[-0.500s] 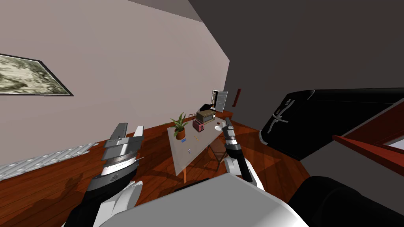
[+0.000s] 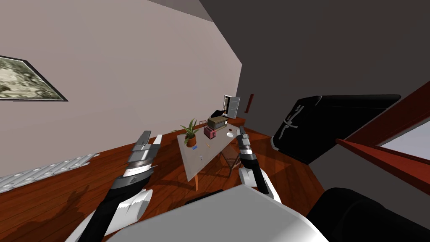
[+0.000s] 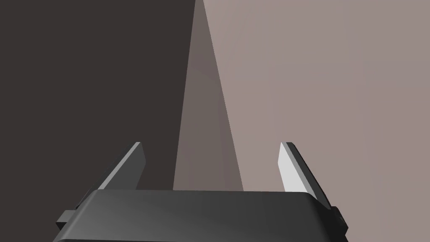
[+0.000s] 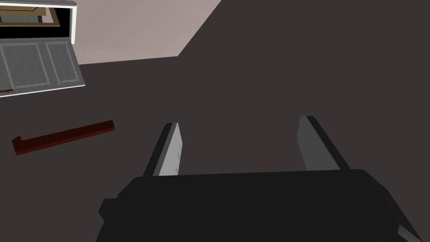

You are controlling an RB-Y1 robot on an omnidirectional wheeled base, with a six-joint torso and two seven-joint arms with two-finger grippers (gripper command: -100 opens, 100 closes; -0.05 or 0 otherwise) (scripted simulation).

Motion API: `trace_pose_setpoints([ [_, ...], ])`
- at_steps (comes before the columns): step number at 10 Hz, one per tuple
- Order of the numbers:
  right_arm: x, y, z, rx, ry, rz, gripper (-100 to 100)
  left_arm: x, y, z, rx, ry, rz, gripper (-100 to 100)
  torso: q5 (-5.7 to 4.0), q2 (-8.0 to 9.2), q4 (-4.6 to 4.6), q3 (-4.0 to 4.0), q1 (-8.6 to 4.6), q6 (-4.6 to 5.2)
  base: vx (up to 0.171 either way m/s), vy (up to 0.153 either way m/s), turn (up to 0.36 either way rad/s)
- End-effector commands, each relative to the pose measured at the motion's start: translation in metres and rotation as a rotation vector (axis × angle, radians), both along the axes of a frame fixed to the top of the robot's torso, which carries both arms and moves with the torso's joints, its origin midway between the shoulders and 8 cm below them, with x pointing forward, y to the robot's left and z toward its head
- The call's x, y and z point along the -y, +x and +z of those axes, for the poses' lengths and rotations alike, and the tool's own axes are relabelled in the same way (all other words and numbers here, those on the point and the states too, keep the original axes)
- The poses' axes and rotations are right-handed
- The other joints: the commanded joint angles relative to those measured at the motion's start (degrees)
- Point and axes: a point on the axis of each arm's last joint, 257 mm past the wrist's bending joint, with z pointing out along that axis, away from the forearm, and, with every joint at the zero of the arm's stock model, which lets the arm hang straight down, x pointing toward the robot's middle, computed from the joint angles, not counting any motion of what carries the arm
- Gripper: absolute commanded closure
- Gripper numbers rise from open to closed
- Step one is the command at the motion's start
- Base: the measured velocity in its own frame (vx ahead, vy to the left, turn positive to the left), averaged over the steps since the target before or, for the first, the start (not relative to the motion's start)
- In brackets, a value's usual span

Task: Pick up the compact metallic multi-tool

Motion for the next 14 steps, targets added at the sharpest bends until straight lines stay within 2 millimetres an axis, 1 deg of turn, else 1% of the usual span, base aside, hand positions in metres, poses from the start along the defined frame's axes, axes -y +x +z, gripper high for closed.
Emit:
trace_pose_setpoints([
  [1,0.000,0.000,0.000,0.000,0.000,0.000,0,0.003,0.015,-0.014,-0.044,0.024,-0.022,-100,0.00,0.00,0.00,0.00,0.00,0.00,-0.060,-0.012,-0.112],
  [2,0.000,0.000,0.000,0.000,0.000,0.000,0,0.004,0.024,-0.022,-0.070,0.041,-0.035,-100,-0.01,-0.06,-0.01,-0.03,-0.02,0.00,-0.068,-0.016,-0.139],
  [3,0.000,0.000,0.000,0.000,0.000,0.000,0,0.004,0.025,-0.025,-0.076,0.040,-0.034,-100,-0.01,-0.06,-0.01,-0.04,-0.04,0.01,-0.048,-0.005,-0.042],
  [4,0.000,0.000,0.000,0.000,0.000,0.000,0,0.004,0.037,-0.036,-0.110,0.057,-0.043,-100,0.00,-0.11,-0.02,-0.06,-0.01,-0.02,-0.034,-0.008,-0.080],
  [5,0.000,0.000,0.000,0.000,0.000,0.000,0,0.005,0.047,-0.043,-0.135,0.075,-0.054,-100,0.00,-0.15,-0.04,-0.09,-0.01,0.00,-0.048,-0.018,-0.164],
  [6,0.000,0.000,0.000,0.000,0.000,0.000,0,0.003,0.049,-0.049,-0.147,0.074,-0.051,-100,-0.01,-0.14,-0.03,-0.09,-0.04,0.01,-0.036,-0.014,-0.061],
  [7,0.000,0.000,0.000,0.000,0.000,0.000,0,0.003,0.060,-0.060,-0.182,0.091,-0.057,-100,-0.01,-0.18,-0.04,-0.10,-0.04,-0.02,-0.030,-0.021,-0.102],
  [8,0.000,0.000,0.000,0.000,0.000,0.000,0,0.003,0.070,-0.067,-0.208,0.110,-0.063,-100,-0.01,-0.20,-0.04,-0.12,-0.06,0.00,-0.036,-0.023,-0.211],
  [9,0.000,0.000,0.000,0.000,0.000,0.000,0,0.000,0.073,-0.076,-0.228,0.109,-0.058,-100,-0.02,-0.19,-0.04,-0.11,-0.07,0.01,-0.026,-0.013,-0.066],
  [10,0.000,0.000,0.000,0.000,0.000,0.000,0,-0.001,0.084,-0.085,-0.258,0.128,-0.061,-100,-0.01,-0.22,-0.05,-0.12,-0.04,-0.03,-0.025,-0.016,-0.092],
  [11,0.000,0.000,0.000,0.000,0.000,0.000,0,-0.003,0.086,-0.092,-0.274,0.127,-0.057,-100,-0.01,-0.23,-0.05,-0.13,-0.03,-0.01,-0.018,-0.015,-0.075],
  [12,0.000,0.000,0.000,0.000,0.000,0.000,0,-0.007,0.097,-0.106,-0.316,0.146,-0.054,-100,-0.01,-0.24,-0.05,-0.14,-0.03,-0.03,-0.016,-0.026,-0.171],
  [13,0.000,0.000,0.000,0.000,0.000,0.000,0,-0.008,0.098,-0.109,-0.321,0.145,-0.053,-100,-0.02,-0.25,-0.05,-0.14,-0.07,0.00,-0.012,-0.020,-0.069],
  [14,0.000,0.000,0.000,0.000,0.000,0.000,0,-0.011,0.108,-0.120,-0.359,0.164,-0.050,-100,-0.01,-0.27,-0.06,-0.15,-0.05,-0.03,-0.010,-0.022,-0.128],
])
